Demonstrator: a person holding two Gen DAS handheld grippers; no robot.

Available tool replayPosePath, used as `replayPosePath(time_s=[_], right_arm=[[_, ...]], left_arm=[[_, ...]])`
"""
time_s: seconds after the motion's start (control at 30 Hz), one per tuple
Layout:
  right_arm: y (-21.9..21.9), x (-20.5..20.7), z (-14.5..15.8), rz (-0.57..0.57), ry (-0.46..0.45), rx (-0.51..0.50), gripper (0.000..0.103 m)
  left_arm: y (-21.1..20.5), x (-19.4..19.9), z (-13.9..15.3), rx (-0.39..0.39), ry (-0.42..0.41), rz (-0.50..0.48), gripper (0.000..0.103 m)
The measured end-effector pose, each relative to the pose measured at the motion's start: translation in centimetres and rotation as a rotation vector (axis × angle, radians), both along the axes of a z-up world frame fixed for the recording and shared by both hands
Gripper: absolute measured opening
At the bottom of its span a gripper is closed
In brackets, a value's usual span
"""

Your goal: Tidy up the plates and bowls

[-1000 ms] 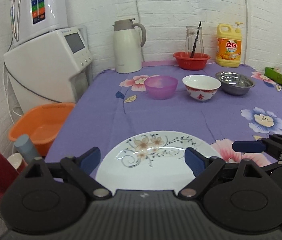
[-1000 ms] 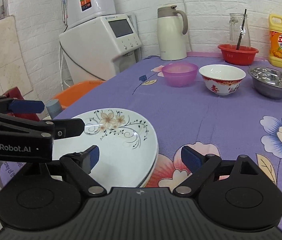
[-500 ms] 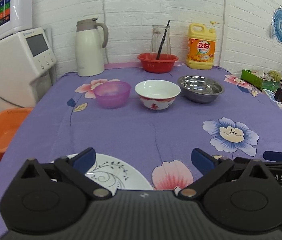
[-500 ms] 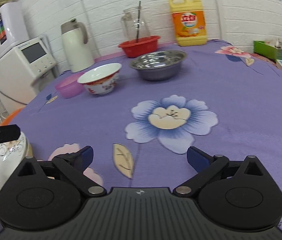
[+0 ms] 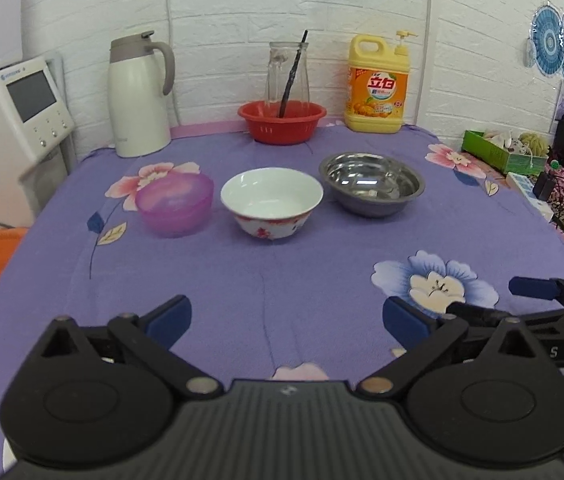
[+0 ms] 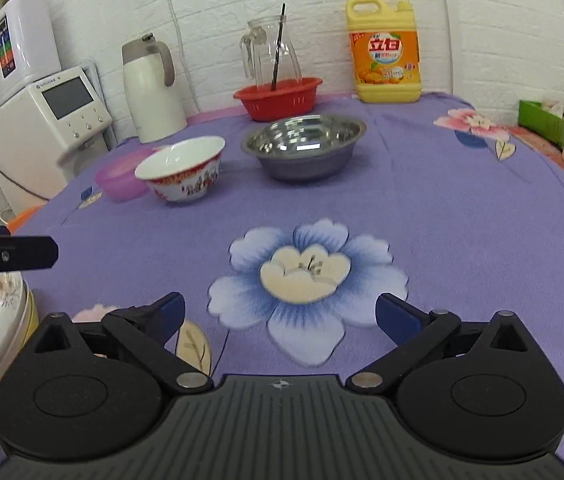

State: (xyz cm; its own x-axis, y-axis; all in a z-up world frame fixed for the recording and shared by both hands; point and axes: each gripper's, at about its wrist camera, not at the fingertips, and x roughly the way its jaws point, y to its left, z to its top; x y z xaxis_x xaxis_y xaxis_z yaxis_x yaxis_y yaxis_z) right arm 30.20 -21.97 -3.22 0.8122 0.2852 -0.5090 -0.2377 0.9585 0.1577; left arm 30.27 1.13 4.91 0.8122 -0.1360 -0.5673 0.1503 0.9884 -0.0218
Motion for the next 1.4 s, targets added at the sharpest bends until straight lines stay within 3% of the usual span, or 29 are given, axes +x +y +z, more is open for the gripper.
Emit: replayPosePath(time_s=[0.23,0.53,0.7,0.87,1.33,1.37,1.4], right_arm=[[-2.5,5.8,4.9,-0.041,-0.117,-0.059,0.103],[-4.1,15.6,4.7,-0.056,-0.039,-0.064,0.103],[-3.7,21.2,3.0,-0.057,0.06,-0.016,0.103],[-3.4,21.6,2.1,-0.023,0.08,-0.038,0.103],[-1.2,22.8,-0.2,0.024,0.136,-0.06,0.103],[-1.0,22.9,-0.4,0.031,0.139,-0.063,0.103],[-0.8,22.8,-0.5,0.033,0.127,-0.08,0.103]], left_arm=[[-2.0,7.4,4.5,-0.182,-0.025,-0.139,0.101],[-4.0,20.5,3.9,-0.278,0.074,-0.159,0.101],[-5.2,26.5,1.2,-0.21,0.156,-0.154,0.1],[-6.1,30.2,-1.8,-0.148,0.21,-0.152,0.1],[-9.0,32.9,-4.4,-0.053,0.264,-0.226,0.1],[-9.1,33.0,-4.6,-0.045,0.271,-0.232,0.098],[-9.3,33.1,-4.8,-0.036,0.278,-0.242,0.089]])
